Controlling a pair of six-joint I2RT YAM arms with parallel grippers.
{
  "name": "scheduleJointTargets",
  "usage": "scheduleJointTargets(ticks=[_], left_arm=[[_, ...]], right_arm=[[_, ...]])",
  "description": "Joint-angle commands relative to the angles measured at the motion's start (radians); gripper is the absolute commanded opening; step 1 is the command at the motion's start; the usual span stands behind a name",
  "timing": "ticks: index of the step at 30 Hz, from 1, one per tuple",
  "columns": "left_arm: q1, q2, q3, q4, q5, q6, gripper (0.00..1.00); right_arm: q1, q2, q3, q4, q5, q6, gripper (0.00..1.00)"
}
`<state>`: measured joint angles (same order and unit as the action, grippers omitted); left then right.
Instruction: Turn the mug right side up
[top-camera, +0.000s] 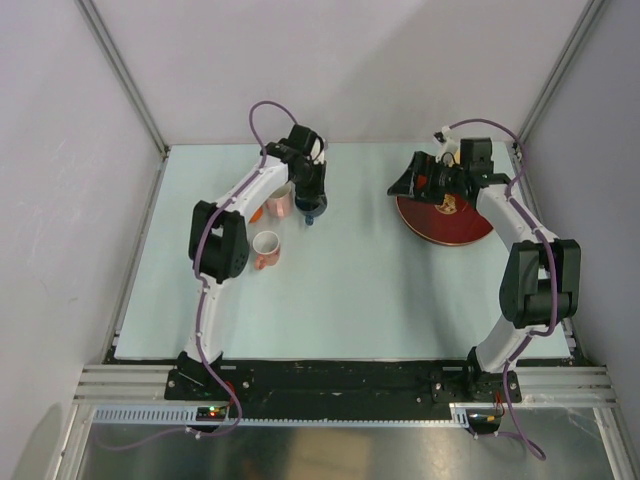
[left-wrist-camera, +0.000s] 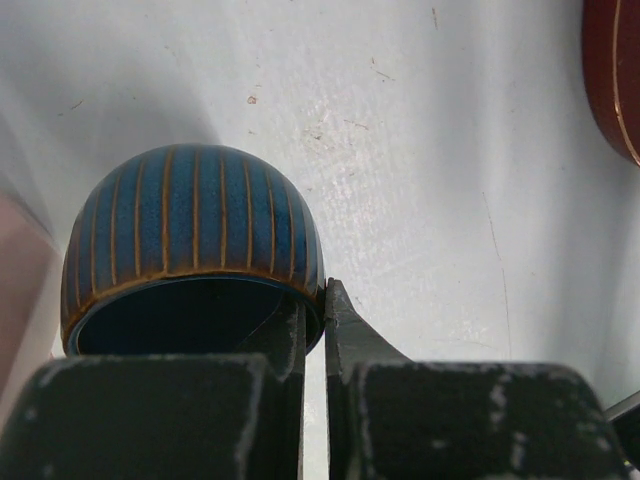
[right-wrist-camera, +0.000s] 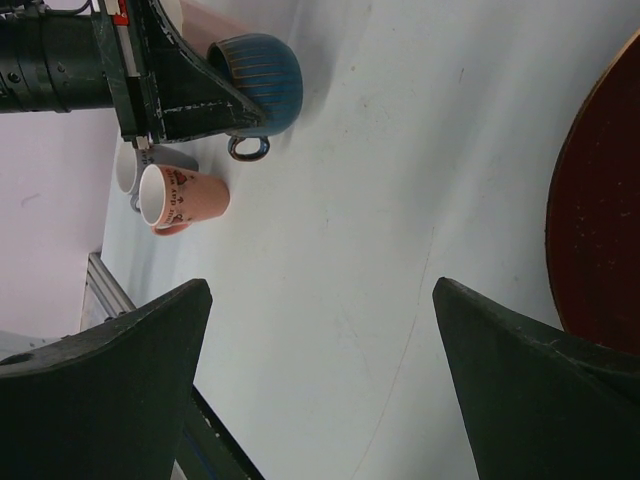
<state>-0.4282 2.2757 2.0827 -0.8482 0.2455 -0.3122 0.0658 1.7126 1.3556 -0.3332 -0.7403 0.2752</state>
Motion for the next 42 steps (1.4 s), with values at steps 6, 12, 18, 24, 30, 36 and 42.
scheduleJointTargets(ticks=[6,12,18,24,30,36,42], left_arm=[[-0.007,0.024,0.010,0.028,-0.022,0.033,0.00],[-0.007,0.039,0.003,0.028,-0.033,0.033,0.03],[-0.007,0.055,0.027,0.028,-0.037,0.039,0.16],[-0.007,0.025,0.047,0.026,-0.023,0.039,0.40],[0.003,-0.099,0.048,0.008,0.030,0.049,0.47],[0.021,-0.204,0.114,0.010,0.117,0.099,0.51],[0.071,-0.271,0.150,0.009,0.123,0.174,0.52]], right_arm=[[0.000,-0.044,-0.009,0.045,0.011,0.024,0.99],[0.000,-0.041,-0.009,0.043,0.014,0.026,0.99],[-0.001,-0.038,-0.009,0.038,0.021,0.022,0.99],[-0.003,-0.033,-0.008,0.034,0.019,0.022,0.99],[-0.025,-0.046,0.008,0.004,0.013,0.001,0.99],[-0.113,-0.056,0.059,-0.067,0.149,-0.168,0.99],[-0.206,0.005,0.167,-0.113,0.361,-0.364,0.99]])
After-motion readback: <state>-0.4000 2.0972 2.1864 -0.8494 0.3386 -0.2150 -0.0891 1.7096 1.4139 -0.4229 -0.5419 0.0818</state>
